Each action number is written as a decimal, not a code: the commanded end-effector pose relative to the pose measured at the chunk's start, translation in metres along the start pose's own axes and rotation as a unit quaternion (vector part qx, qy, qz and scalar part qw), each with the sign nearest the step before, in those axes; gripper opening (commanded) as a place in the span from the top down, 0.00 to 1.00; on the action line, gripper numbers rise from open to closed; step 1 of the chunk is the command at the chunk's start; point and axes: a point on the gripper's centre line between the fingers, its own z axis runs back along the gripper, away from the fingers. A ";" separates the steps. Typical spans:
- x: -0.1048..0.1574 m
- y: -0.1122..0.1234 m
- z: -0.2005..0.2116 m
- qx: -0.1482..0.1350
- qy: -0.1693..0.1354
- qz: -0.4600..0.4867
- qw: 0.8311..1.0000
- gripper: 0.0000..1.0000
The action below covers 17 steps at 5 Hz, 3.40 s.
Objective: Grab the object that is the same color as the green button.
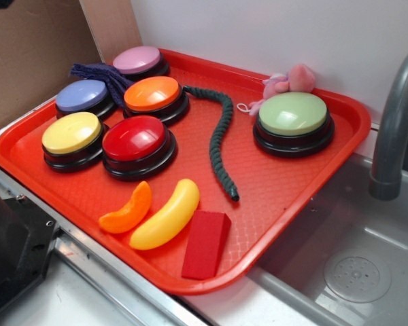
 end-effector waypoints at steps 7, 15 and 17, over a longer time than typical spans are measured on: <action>0.105 -0.075 -0.145 0.000 -0.043 0.294 0.955 0.00; 0.106 -0.085 -0.234 0.001 -0.009 0.271 0.962 1.00; 0.112 -0.086 -0.216 0.011 -0.039 0.260 0.965 1.00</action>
